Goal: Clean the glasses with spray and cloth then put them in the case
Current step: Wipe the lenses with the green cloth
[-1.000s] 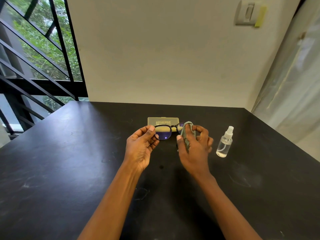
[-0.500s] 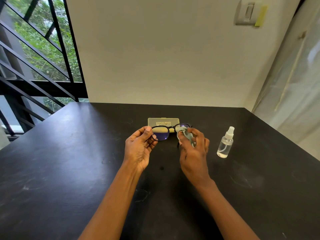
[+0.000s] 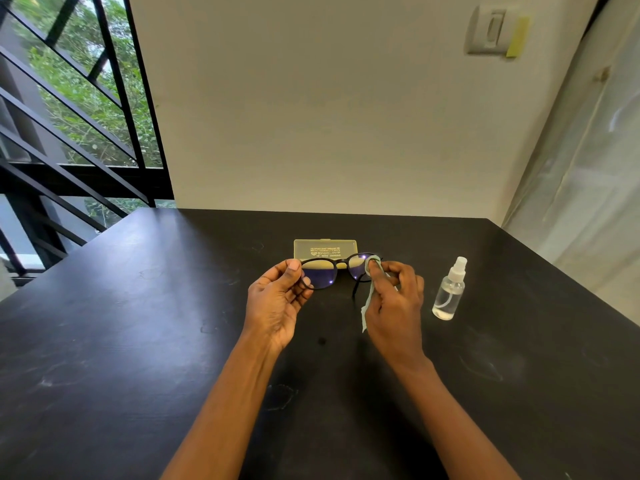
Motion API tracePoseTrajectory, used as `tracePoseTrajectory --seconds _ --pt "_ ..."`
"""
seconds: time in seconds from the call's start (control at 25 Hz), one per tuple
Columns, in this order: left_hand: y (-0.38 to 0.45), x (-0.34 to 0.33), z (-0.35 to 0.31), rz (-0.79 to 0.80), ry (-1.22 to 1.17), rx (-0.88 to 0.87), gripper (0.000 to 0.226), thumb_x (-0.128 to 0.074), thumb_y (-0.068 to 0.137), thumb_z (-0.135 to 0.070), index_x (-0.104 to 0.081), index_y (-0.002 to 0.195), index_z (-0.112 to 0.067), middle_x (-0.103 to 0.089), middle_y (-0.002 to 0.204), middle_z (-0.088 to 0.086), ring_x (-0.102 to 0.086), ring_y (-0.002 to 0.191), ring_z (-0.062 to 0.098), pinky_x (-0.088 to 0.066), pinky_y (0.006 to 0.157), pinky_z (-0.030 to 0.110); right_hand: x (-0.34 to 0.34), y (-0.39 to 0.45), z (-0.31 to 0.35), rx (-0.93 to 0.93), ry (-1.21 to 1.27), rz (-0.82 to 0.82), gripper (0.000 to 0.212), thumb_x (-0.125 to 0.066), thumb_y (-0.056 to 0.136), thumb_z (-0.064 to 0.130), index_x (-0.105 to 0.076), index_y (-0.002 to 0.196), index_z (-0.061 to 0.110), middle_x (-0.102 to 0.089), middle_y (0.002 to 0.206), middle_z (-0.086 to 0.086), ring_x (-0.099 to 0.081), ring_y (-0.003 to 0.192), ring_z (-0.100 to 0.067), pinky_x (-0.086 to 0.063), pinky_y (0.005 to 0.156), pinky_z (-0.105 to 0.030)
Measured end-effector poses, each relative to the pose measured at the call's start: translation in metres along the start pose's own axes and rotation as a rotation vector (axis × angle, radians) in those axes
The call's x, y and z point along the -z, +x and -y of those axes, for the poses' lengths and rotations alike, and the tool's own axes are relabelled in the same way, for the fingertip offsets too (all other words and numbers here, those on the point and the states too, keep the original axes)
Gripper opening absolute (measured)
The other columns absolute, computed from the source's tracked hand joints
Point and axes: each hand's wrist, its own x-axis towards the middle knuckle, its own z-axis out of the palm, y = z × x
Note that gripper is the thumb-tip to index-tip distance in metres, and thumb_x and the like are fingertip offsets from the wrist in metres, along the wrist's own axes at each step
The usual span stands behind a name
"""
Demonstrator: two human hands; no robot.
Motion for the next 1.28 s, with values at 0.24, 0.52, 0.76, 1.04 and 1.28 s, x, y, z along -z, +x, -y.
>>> tracePoseTrajectory --seconds 0.24,0.52,0.76,1.04,1.28 --pt "-0.001 -0.001 0.001 0.001 -0.004 -0.007 0.009 -0.057 0.086 -0.011 -0.066 0.090 -0.009 -0.064 0.068 0.005 -0.059 0.057 0.011 -0.054 0.054 0.021 -0.001 0.008 0.009 -0.034 -0.055 0.018 0.044 -0.038 0.088 0.037 -0.064 0.114 0.014 -0.057 0.114 -0.011 -0.041 0.100 -0.023 -0.033 0.071 -0.031" --pt "-0.002 -0.001 0.001 -0.013 -0.030 -0.040 0.009 -0.056 0.087 -0.010 -0.065 0.086 -0.010 -0.066 0.061 0.001 -0.059 0.053 0.010 -0.056 0.056 0.021 -0.002 -0.008 0.003 0.209 -0.187 0.015 0.035 -0.045 0.086 0.032 -0.066 0.111 0.020 -0.044 0.118 0.003 -0.039 0.098 -0.020 -0.029 0.068 -0.030" --pt "-0.001 0.001 0.000 -0.003 -0.024 -0.024 0.011 -0.054 0.089 -0.010 -0.065 0.087 -0.010 -0.062 0.064 0.003 -0.059 0.055 0.011 -0.056 0.057 0.022 0.000 -0.014 -0.009 0.106 -0.108 -0.040 0.037 -0.064 0.075 0.006 -0.065 0.111 0.011 -0.049 0.112 -0.007 -0.038 0.097 -0.023 -0.034 0.066 -0.034" --pt "-0.003 0.000 0.002 0.026 0.014 -0.026 0.012 -0.052 0.091 -0.010 -0.064 0.089 -0.010 -0.061 0.066 0.004 -0.055 0.063 0.015 -0.055 0.058 0.022 -0.005 0.006 0.001 -0.010 -0.071 -0.057 0.043 -0.036 0.081 0.015 -0.065 0.112 0.015 -0.055 0.106 -0.010 -0.037 0.094 -0.022 -0.031 0.063 -0.034" --pt "-0.003 0.001 0.003 0.009 0.001 -0.063 0.013 -0.050 0.092 -0.010 -0.063 0.088 -0.010 -0.066 0.059 -0.002 -0.055 0.060 0.012 -0.055 0.058 0.021 -0.003 -0.006 0.008 0.199 -0.185 -0.059 0.044 -0.038 0.077 0.013 -0.068 0.109 0.017 -0.041 0.112 0.000 -0.037 0.097 -0.022 -0.027 0.066 -0.033"
